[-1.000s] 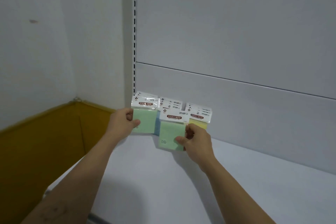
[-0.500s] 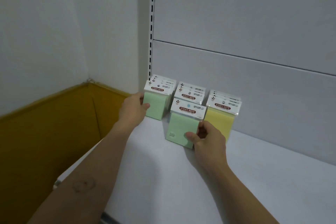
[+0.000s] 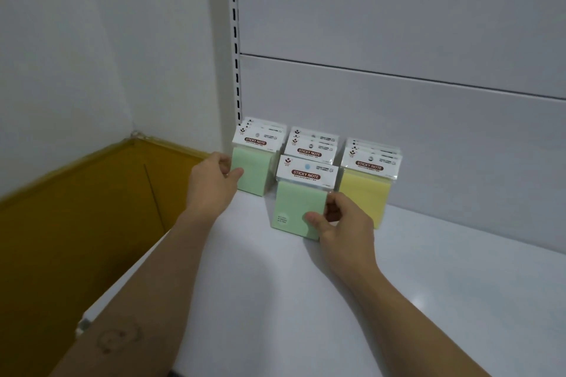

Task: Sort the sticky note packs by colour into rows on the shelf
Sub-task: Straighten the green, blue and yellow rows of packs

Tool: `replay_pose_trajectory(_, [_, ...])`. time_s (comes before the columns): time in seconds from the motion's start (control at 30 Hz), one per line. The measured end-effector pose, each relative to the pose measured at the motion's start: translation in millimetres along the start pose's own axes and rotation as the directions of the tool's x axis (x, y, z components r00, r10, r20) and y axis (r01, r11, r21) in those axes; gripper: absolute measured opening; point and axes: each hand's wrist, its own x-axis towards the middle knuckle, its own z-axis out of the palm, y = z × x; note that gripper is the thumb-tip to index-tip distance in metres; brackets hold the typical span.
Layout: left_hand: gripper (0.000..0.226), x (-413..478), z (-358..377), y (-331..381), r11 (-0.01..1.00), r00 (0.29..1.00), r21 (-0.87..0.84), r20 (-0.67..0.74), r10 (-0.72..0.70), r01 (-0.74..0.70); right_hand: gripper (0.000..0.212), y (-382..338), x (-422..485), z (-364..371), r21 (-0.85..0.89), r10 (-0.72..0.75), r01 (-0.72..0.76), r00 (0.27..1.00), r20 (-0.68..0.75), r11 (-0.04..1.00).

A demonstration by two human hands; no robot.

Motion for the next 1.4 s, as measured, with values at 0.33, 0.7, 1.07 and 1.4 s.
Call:
replay_pose_trajectory(0.33, [0.011,-40.7,-14.9,24.0,0.947,0.968,-0.274,0.132,0.212,-0.170,0.016,-3.7,-4.8,-0.8,-0.005,-0.013,0.013,1.000,-0.021,1.000])
replay_pose_trajectory(0.7, [0.026,-55.5,-12.6,37.5,0.879,0.860,-0.475,0.425,0.283,-0.054,0.030,-14.3,-18.3,-9.9,0.122,-0.025,0.036,0.996,-0.089,0.992])
replay_pose_trajectory(1.07, [0.024,-30.0,-19.6,19.0,0.831,0.968,-0.554,0.233,0.097,0.050,0.059,-23.4,-41.1,2.2,-0.633,-0.097,0.259,0.955,0.279,0.730])
replay_pose_trajectory(1.4, [0.018,-6.6,-12.3,-2.8,0.933,0.997,-0.359,0.072,-0.003,0.029,0.100,-20.4,-63.2,15.1,-0.706,0.126,0.401,0.814,0.567,0.584])
